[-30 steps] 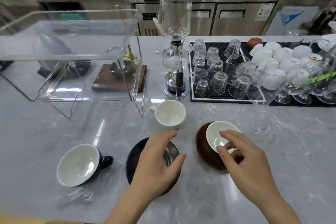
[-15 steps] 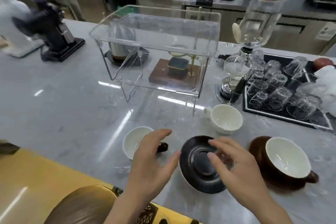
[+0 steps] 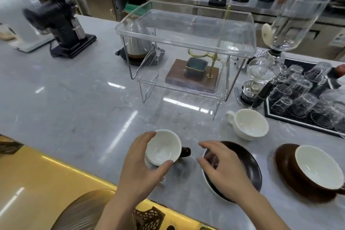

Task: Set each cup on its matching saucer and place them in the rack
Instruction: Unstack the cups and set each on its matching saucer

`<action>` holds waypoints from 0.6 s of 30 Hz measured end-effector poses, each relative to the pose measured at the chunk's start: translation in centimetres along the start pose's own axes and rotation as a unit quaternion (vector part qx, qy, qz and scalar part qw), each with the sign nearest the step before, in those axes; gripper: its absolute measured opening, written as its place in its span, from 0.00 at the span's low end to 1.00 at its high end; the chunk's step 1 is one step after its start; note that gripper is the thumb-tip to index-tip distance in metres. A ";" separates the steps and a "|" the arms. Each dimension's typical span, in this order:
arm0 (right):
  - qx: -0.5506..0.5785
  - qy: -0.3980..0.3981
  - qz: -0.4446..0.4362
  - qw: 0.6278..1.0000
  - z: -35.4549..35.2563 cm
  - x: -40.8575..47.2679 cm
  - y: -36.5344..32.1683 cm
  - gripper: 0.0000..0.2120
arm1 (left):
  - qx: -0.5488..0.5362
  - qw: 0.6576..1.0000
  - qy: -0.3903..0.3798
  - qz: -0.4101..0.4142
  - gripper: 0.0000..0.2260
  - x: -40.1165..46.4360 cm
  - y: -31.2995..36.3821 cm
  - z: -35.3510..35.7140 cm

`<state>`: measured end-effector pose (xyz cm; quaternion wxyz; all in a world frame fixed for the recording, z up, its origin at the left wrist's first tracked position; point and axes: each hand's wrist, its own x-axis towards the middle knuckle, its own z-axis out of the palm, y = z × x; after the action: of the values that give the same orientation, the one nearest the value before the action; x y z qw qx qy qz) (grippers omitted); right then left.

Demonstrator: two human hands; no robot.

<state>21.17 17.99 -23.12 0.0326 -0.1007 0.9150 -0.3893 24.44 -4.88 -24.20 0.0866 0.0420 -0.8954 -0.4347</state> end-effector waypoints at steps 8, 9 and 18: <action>-0.078 -0.057 0.002 0.995 2.7 1.9 -0.3 0.21 | -0.029 0.996 -0.083 -0.013 0.50 1.5 -2.8 0.3; -0.084 -0.060 0.004 0.995 3.0 2.1 -0.2 0.21 | -0.038 0.995 -0.089 -0.016 0.51 1.7 -3.1 0.3; -0.090 -0.048 0.012 0.995 4.1 3.0 -0.3 0.10 | -0.073 0.993 -0.094 -0.011 0.43 2.3 -3.8 0.2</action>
<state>18.83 14.26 -25.69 0.0724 -0.1108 0.9447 -0.3001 22.18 -7.40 -27.06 0.0000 0.0038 -0.8651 -0.5017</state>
